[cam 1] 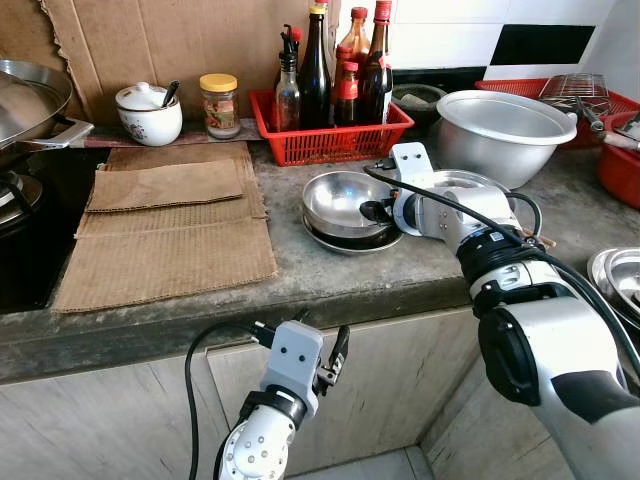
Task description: Kitchen organization
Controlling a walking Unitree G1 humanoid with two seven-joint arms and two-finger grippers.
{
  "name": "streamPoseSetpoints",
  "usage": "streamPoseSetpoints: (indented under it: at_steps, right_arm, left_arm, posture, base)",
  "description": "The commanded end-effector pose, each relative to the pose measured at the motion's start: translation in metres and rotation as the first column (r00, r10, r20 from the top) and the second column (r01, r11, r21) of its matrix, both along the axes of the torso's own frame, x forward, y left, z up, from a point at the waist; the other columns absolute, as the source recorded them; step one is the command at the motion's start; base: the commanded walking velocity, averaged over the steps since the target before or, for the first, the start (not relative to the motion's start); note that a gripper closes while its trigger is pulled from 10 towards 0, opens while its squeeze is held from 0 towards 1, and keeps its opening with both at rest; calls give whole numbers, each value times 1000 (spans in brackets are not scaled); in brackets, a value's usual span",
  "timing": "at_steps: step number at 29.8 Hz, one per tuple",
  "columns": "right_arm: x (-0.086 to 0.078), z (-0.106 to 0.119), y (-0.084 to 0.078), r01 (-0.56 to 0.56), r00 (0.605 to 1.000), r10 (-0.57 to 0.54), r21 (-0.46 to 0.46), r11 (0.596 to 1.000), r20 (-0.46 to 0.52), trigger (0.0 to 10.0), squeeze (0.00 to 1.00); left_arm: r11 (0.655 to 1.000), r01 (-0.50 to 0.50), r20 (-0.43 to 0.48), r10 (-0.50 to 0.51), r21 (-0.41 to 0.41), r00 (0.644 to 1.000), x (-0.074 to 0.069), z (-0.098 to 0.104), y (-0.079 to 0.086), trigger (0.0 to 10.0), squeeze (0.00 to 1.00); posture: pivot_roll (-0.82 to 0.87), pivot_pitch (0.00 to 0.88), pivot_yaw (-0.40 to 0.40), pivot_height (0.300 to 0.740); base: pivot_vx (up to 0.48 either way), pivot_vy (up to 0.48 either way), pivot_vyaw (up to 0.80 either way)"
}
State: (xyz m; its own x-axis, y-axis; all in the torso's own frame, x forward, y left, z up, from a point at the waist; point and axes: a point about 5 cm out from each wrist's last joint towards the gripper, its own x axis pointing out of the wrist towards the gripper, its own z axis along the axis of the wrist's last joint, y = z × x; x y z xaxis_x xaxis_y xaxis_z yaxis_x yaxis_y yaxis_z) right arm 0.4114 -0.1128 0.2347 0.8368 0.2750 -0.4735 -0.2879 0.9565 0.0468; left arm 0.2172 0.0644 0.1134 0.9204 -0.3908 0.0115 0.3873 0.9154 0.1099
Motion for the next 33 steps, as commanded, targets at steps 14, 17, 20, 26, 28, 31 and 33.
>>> streamPoseSetpoints:
  at_steps: [14, 17, 20, 26, 28, 31, 33]
  right_arm:
    - [-3, -25, -3, 143, 988, -132, 140, 980, -83, 0, 0]
    - [-3, -26, -7, 208, 978, -194, 217, 954, -82, 0, 0]
    - [-2, -27, -11, 252, 968, -237, 282, 926, -85, 0, 0]
    - [-4, -28, -16, 322, 943, -325, 444, 836, -71, 0, 0]
    - [-5, -24, -16, 323, 934, -354, 526, 787, -43, 0, 0]
    - [-5, -24, -16, 323, 934, -354, 526, 787, -43, 0, 0]
    - [-6, -22, -17, 322, 926, -377, 578, 750, -26, 0, 0]
  left_arm:
    - [1000, 1, 6, -1, 1, 1000, 3, 2, -2, 10000, 0]
    - [1000, 1, 6, -1, 0, 1000, 3, 2, -2, 10000, 0]
    - [1000, 1, 5, -1, -1, 1000, 3, 1, -3, 10000, 0]
    - [1000, -1, 0, 1, -1, 1000, 2, 0, -2, 10000, 0]
    - [1000, 0, 0, 0, -1, 1000, 3, 0, -2, 10000, 0]
    - [1000, 0, 0, 0, -1, 1000, 3, 0, -2, 10000, 0]
    - [1000, 0, -1, 0, -1, 1000, 2, 0, -1, 10000, 0]
  posture:
    - [116, 0, -96, 740]
    - [117, 0, -97, 740]
    - [121, 0, -96, 740]
    - [121, 0, -91, 740]
    - [118, 0, -87, 740]
    - [118, 0, -87, 740]
    - [118, 0, -82, 740]
  base:
    - [0, 0, 0]
    - [0, 0, 0]
    - [0, 0, 0]
    - [0, 0, 0]
    - [0, 0, 0]
    - [0, 0, 0]
    - [0, 0, 0]
